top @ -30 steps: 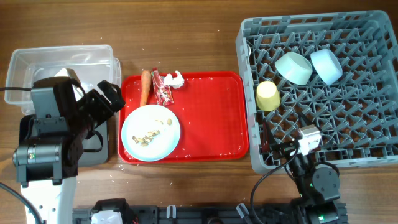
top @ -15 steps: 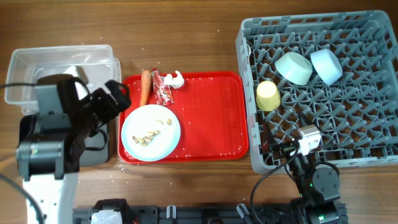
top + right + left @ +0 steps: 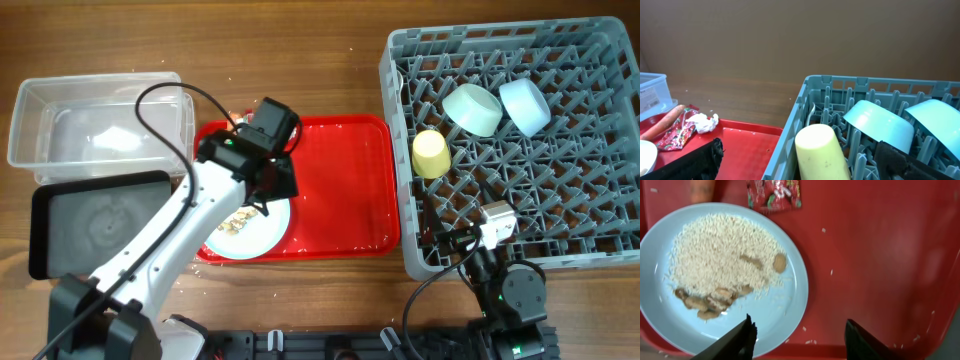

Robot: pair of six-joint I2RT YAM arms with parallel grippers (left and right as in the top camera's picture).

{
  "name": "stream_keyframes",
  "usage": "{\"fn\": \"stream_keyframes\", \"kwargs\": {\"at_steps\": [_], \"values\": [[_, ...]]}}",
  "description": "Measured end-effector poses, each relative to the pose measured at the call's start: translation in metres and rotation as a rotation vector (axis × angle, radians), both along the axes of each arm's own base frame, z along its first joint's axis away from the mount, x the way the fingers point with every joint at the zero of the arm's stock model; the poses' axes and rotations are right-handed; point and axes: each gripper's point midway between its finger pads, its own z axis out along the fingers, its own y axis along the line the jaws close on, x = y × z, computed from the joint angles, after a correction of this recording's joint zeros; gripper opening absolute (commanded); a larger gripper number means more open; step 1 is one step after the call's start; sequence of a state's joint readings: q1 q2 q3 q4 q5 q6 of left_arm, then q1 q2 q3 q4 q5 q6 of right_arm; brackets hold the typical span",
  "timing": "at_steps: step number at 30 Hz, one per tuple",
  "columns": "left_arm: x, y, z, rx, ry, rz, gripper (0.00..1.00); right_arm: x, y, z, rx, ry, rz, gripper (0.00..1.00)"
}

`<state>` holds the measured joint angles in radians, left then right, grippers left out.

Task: Sort waste into correct bins and load items into the dishwasher rack
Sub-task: 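Grasp the white tissue on the red tray with the left gripper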

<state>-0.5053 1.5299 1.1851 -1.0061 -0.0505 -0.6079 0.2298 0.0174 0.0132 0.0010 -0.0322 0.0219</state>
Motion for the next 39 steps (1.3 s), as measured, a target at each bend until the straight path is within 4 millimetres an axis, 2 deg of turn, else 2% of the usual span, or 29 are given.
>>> {"fn": "stream_keyframes", "kwargs": {"at_steps": [2,5,6,8,9,10,11,15,16,18,22,27,29,30,32,34,35,36,37,38,39], "values": [[0.015,-0.005,0.003,-0.007,-0.067,0.014,0.63,0.0,0.0,0.0,0.0,0.0,0.0,1.0],[0.06,-0.017,0.02,-0.054,-0.265,0.028,0.66,0.0,0.0,0.0,0.0,0.0,0.0,1.0],[0.076,-0.023,0.027,-0.077,-0.329,0.023,0.7,0.0,0.0,0.0,0.0,0.001,0.0,1.0],[0.095,-0.028,0.025,-0.086,-0.377,0.001,0.77,0.0,0.0,-0.001,0.0,0.001,0.0,1.0],[0.111,-0.031,0.02,-0.099,-0.408,0.0,0.8,0.0,0.0,-0.001,-0.001,0.002,0.0,1.0],[0.123,-0.028,0.008,-0.091,-0.405,0.003,0.81,0.0,0.0,-0.002,-0.001,0.003,0.0,1.0],[0.13,-0.021,-0.01,-0.075,-0.379,0.013,0.81,0.0,0.0,-0.002,-0.001,0.003,0.0,1.0],[0.147,-0.005,-0.061,-0.061,-0.309,0.027,0.82,0.0,0.0,-0.002,-0.001,0.003,0.0,1.0],[0.147,-0.003,-0.068,-0.057,-0.297,0.028,0.78,0.0,0.0,-0.002,-0.001,0.003,0.0,1.0],[0.149,-0.005,-0.081,-0.059,-0.283,0.022,0.6,0.0,0.0,-0.002,-0.001,0.003,0.0,1.0],[0.146,-0.013,-0.088,-0.065,-0.269,-0.012,0.04,0.0,0.0,-0.002,-0.001,0.003,0.0,1.0],[0.137,-0.013,-0.086,-0.061,-0.238,-0.021,0.04,0.0,0.0,-0.002,-0.001,0.003,0.0,1.0],[0.129,-0.009,-0.072,-0.063,-0.23,-0.013,0.04,0.0,0.0,-0.002,-0.001,0.003,0.0,1.0],[0.125,-0.004,-0.055,-0.072,-0.239,-0.005,0.04,0.0,0.0,-0.002,-0.001,0.003,0.0,1.0],[0.127,0.019,-0.001,-0.099,-0.334,0.053,0.04,0.0,0.0,-0.002,-0.001,0.003,0.0,1.0],[0.128,0.057,0.042,-0.095,-0.426,0.142,0.04,0.0,0.0,-0.002,-0.001,0.003,0.0,1.0],[0.13,0.086,0.065,-0.082,-0.485,0.212,0.04,0.0,0.0,-0.002,-0.001,0.003,0.0,1.0],[0.132,0.14,0.082,-0.032,-0.535,0.344,0.06,0.0,0.0,-0.002,-0.001,0.003,0.0,1.0],[0.132,0.16,0.078,-0.017,-0.527,0.389,0.14,0.0,0.0,-0.002,-0.001,0.003,0.0,1.0],[0.133,0.17,0.074,-0.007,-0.518,0.414,0.3,0.0,0.0,-0.002,-0.001,0.003,0.0,1.0],[0.136,0.188,0.066,0.008,-0.509,0.456,0.63,0.0,0.0,-0.002,-0.001,0.003,0.0,1.0]]}}
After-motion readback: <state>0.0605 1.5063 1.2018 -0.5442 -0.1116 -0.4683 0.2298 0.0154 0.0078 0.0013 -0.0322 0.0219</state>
